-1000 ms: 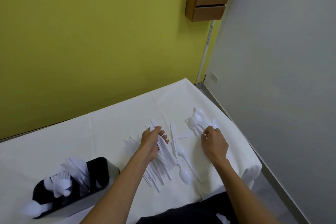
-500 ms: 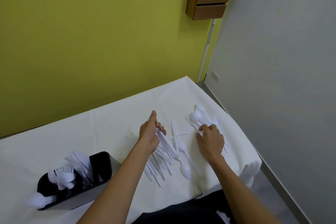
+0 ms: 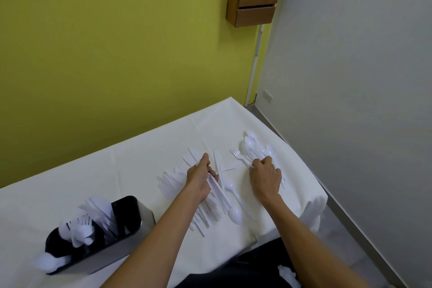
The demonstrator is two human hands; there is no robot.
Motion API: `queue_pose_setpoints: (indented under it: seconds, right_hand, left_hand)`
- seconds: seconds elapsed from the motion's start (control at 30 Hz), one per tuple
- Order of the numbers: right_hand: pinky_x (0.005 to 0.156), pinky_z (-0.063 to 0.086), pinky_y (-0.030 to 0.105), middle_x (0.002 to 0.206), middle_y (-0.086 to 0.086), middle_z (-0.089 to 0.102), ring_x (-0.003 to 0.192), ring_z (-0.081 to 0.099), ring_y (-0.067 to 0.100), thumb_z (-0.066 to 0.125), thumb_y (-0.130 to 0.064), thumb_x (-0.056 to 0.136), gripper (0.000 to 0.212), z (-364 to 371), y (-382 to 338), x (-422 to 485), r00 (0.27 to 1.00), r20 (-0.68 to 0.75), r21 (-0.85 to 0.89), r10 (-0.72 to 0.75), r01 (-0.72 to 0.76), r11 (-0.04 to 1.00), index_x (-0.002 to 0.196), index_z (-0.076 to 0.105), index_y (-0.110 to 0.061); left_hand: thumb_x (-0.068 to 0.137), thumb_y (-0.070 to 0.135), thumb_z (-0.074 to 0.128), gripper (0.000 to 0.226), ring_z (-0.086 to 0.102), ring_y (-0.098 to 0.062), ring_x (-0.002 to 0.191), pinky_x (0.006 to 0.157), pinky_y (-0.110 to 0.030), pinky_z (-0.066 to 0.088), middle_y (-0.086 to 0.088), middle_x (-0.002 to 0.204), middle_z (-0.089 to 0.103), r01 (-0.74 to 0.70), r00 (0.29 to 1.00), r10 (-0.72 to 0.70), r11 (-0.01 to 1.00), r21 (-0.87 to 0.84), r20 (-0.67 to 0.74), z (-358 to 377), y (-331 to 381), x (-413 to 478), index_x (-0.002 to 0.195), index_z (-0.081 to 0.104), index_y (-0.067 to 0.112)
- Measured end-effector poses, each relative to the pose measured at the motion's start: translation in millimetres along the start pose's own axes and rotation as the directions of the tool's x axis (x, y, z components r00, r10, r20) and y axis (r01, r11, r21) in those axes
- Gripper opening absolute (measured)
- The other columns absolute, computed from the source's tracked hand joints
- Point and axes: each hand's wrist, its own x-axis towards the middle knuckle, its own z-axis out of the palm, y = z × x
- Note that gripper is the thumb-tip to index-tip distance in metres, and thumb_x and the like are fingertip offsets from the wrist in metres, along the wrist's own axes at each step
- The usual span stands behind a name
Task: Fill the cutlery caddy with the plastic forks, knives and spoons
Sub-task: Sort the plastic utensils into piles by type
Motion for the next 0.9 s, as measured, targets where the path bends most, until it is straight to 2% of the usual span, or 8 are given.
queue_pose_setpoints:
  seconds: [0.23, 0.33, 0.4, 0.53, 0.67, 0.73, 0.83, 0.9]
  right_hand:
    - [0.073, 0.043, 0.023, 0.091, -0.008, 0.07, 0.089, 0.053, 0.005, 0.059, -0.028, 0.091, 0.021, -16, -19, -39, 0.951, 0.172, 0.449, -0.256, 0.156, 0.88, 0.084, 0.078, -0.023]
    - [0.072, 0.04, 0.019, 0.092, -0.009, 0.071, 0.081, 0.052, 0.0, 0.063, -0.034, 0.09, 0.018, -32, -15, -38, 0.919, 0.188, 0.509, -0.348, 0.212, 0.835, 0.087, 0.079, -0.025]
    - [0.076, 0.045, 0.023, 0.1, -0.005, 0.072, 0.086, 0.059, 0.004, 0.062, -0.038, 0.092, 0.023, -34, -3, -19, 0.965, 0.111, 0.496, -0.236, 0.152, 0.855, 0.097, 0.077, -0.022]
    - [0.105, 0.033, 0.045, 0.146, 0.009, 0.042, 0.133, 0.036, 0.032, 0.044, -0.044, 0.099, 0.052, -20, 16, 8, 0.986, 0.151, 0.119, 0.074, -0.093, 0.989, 0.141, 0.043, -0.013]
    - [0.121, -0.001, 0.049, 0.166, 0.006, -0.008, 0.152, -0.009, 0.029, 0.023, -0.053, 0.102, 0.072, -1, -8, -21, 0.946, 0.301, 0.026, -0.117, 0.115, 0.993, 0.158, -0.001, -0.013]
    - [0.122, 0.001, 0.05, 0.166, 0.003, -0.005, 0.153, -0.007, 0.026, 0.024, -0.05, 0.103, 0.066, -3, -17, -37, 0.929, 0.298, 0.032, -0.22, 0.221, 0.975, 0.158, 0.007, -0.017]
    - [0.117, 0.021, 0.047, 0.16, 0.002, 0.03, 0.15, 0.021, 0.025, 0.038, -0.041, 0.102, 0.043, -11, -14, -44, 0.926, 0.177, 0.123, -0.334, 0.316, 0.941, 0.141, 0.049, -0.026]
    - [0.109, 0.033, 0.046, 0.151, 0.005, 0.045, 0.141, 0.037, 0.027, 0.049, -0.034, 0.099, 0.035, -15, -5, -35, 0.964, 0.042, 0.186, -0.263, 0.251, 0.95, 0.13, 0.061, -0.025]
  left_hand:
    - [0.09, 0.047, 0.07, 0.049, 0.057, -0.021, 0.065, 0.07, -0.034, 0.051, -0.011, 0.081, 0.06, -0.024, 0.999, 0.035, 0.969, 0.247, -0.04, 11, -26, 2, 0.109, 0.049, 0.007]
    - [0.093, 0.037, 0.068, 0.033, 0.057, -0.019, 0.061, 0.063, -0.028, 0.047, -0.01, 0.074, 0.06, -0.096, 0.993, 0.111, 0.933, 0.346, -0.025, 8, -31, 3, 0.097, 0.06, 0.004]
    - [0.092, 0.03, 0.067, 0.023, 0.061, -0.023, 0.073, 0.076, -0.033, 0.051, -0.01, 0.083, 0.064, -0.097, 0.992, 0.12, 0.929, 0.357, -0.043, 4, -29, 5, 0.085, 0.062, 0.009]
    - [0.089, 0.028, 0.067, 0.025, 0.06, -0.028, 0.084, 0.079, -0.037, 0.048, -0.011, 0.089, 0.063, -0.054, 0.996, 0.072, 0.951, 0.303, -0.047, -3, -24, 6, 0.099, 0.064, 0.006]
    - [0.095, 0.013, 0.063, 0.009, 0.059, -0.018, 0.066, 0.063, -0.029, 0.045, -0.007, 0.077, 0.063, -0.055, 0.997, 0.063, 0.977, 0.206, -0.034, -8, -15, 9, 0.097, 0.062, 0.004]
    - [0.097, 0.011, 0.06, 0.01, 0.062, -0.016, 0.073, 0.067, -0.03, 0.048, -0.007, 0.087, 0.068, -0.062, 0.997, 0.067, 0.985, 0.16, -0.027, -11, -9, 13, 0.099, 0.064, 0.002]
    - [0.099, 0.009, 0.056, 0.014, 0.059, -0.015, 0.071, 0.065, -0.029, 0.047, -0.005, 0.089, 0.069, -0.059, 0.998, 0.062, 0.991, 0.124, -0.021, -19, -1, 18, 0.107, 0.062, 0.0]
    - [0.099, 0.007, 0.053, 0.014, 0.055, -0.015, 0.067, 0.062, -0.028, 0.046, -0.005, 0.088, 0.068, -0.043, 0.998, 0.046, 0.994, 0.105, -0.034, -24, 3, 19, 0.108, 0.06, -0.001]
